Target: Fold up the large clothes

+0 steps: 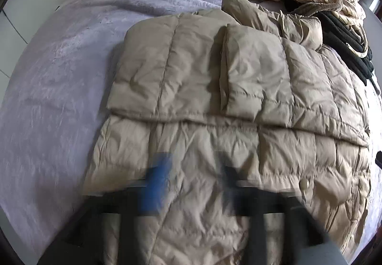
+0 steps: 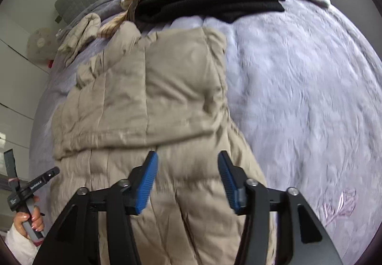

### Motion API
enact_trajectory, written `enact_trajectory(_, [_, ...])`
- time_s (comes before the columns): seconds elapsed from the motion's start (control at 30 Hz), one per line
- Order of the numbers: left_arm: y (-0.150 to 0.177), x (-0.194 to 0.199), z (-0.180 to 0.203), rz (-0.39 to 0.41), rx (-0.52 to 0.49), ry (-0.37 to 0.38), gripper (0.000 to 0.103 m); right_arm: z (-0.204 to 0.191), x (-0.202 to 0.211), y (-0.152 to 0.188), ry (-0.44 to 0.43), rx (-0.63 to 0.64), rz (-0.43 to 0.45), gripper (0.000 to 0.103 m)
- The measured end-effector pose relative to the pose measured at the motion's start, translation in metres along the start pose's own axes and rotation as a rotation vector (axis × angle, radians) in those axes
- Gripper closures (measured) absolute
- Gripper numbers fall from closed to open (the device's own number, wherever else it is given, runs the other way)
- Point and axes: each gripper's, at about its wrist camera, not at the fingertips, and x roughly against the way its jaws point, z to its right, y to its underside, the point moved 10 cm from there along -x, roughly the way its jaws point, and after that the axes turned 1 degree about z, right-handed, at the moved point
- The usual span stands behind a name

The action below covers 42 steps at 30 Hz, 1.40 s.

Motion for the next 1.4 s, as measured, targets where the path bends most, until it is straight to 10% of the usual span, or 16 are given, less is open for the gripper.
enact_trajectory(0.3, [0.027, 0.028, 0.009, 0.042, 0.000, -0.067, 0.000, 0.001, 0.015, 0.023, -0.040, 0.028, -0.010, 0.019])
enact_trajectory(0.37, [0.031, 0.035, 0.015, 0.047, 0.006, -0.064, 0.000, -0.001, 0.023, 0.023, -0.036, 0.054, 0.022, 0.001])
enact_trajectory(1.0, [0.075, 0.111, -0.004, 0.110, -0.055, -0.127, 0.000, -0.036, 0.084, 0.070, -0.142, -0.035, 0.017, 0.000])
enact_trajectory(1.4, [0.139, 0.143, -0.036, 0.023, -0.088, -0.021, 0.000, -0.056, 0.132, 0.138, -0.217, -0.223, -0.001, 0.000])
